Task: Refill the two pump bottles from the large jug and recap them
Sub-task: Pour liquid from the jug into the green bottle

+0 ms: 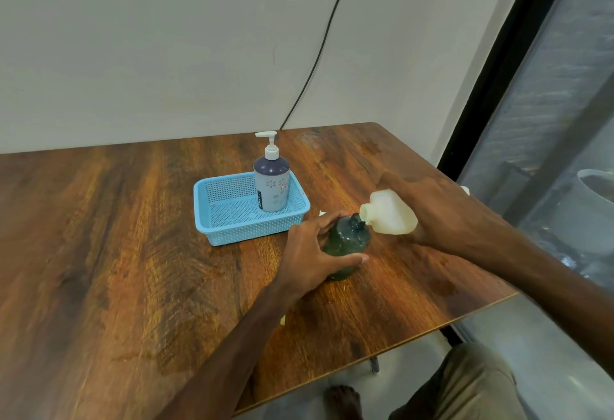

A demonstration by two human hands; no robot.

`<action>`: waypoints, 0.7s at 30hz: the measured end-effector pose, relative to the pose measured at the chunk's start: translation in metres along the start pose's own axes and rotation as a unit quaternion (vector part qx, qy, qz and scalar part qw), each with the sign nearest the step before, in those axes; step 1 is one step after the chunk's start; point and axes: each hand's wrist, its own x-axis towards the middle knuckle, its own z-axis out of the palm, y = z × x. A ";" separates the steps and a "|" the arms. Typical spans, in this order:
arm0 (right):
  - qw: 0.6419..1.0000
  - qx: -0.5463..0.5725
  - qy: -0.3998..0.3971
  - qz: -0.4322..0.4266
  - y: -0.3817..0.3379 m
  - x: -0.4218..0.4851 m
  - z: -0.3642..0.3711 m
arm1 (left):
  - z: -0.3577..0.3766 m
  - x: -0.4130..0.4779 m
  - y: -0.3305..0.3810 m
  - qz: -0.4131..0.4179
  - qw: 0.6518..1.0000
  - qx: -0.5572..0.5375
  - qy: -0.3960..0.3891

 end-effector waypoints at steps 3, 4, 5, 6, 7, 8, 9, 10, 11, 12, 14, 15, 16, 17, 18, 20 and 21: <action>1.000 0.005 -0.002 0.003 0.000 0.000 0.000 | 0.000 0.000 0.000 0.002 1.000 -0.004 0.000; 1.000 0.008 -0.004 0.003 -0.001 0.000 0.000 | 0.000 0.001 -0.001 0.002 1.000 -0.005 0.001; 1.000 0.009 -0.004 0.001 -0.001 0.000 0.000 | 0.000 0.001 -0.001 0.003 1.000 -0.005 0.001; 1.000 0.008 -0.001 -0.001 -0.001 0.000 0.000 | 0.000 0.001 -0.002 0.004 1.000 -0.006 0.002; 1.000 0.006 0.001 -0.003 -0.001 0.000 -0.001 | 0.000 0.001 -0.002 0.004 1.000 -0.007 0.002; 1.000 0.004 0.002 -0.004 -0.001 0.000 -0.001 | 0.000 0.001 -0.001 0.004 1.000 -0.007 0.002; 1.000 0.002 0.003 -0.005 -0.001 0.000 -0.001 | 0.000 0.001 -0.001 0.004 1.000 -0.006 0.002; 1.000 0.001 0.005 -0.006 -0.001 0.000 -0.001 | 0.001 0.001 -0.001 0.004 1.000 -0.005 0.003; 1.000 0.002 0.006 -0.007 -0.002 0.000 -0.001 | 0.000 0.001 -0.001 0.004 1.000 -0.003 0.002; 1.000 0.004 0.005 -0.007 -0.002 0.000 -0.001 | 0.001 0.001 -0.001 0.003 1.000 -0.002 0.001; 1.000 0.003 0.005 -0.006 -0.002 0.000 -0.002 | 0.000 0.001 0.000 0.003 1.000 0.004 0.004; 1.000 -0.001 0.007 -0.006 -0.003 -0.001 -0.002 | 0.000 0.001 0.000 0.003 1.000 0.006 0.005; 1.000 -0.004 0.008 -0.008 -0.003 -0.001 -0.003 | 0.000 0.001 0.000 0.004 1.000 0.007 0.005; 1.000 -0.005 0.009 -0.010 -0.003 -0.001 -0.003 | 0.000 0.001 -0.001 0.004 1.000 0.005 0.005; 1.000 -0.005 0.009 -0.012 -0.003 -0.001 -0.003 | 0.001 0.001 -0.001 0.003 1.000 0.003 0.005; 1.000 -0.003 0.008 -0.013 -0.004 -0.001 -0.004 | 0.001 0.001 -0.001 0.001 1.000 0.001 0.007; 1.000 -0.003 0.007 -0.013 -0.004 -0.002 -0.004 | 0.001 0.001 -0.002 0.002 1.000 0.001 0.008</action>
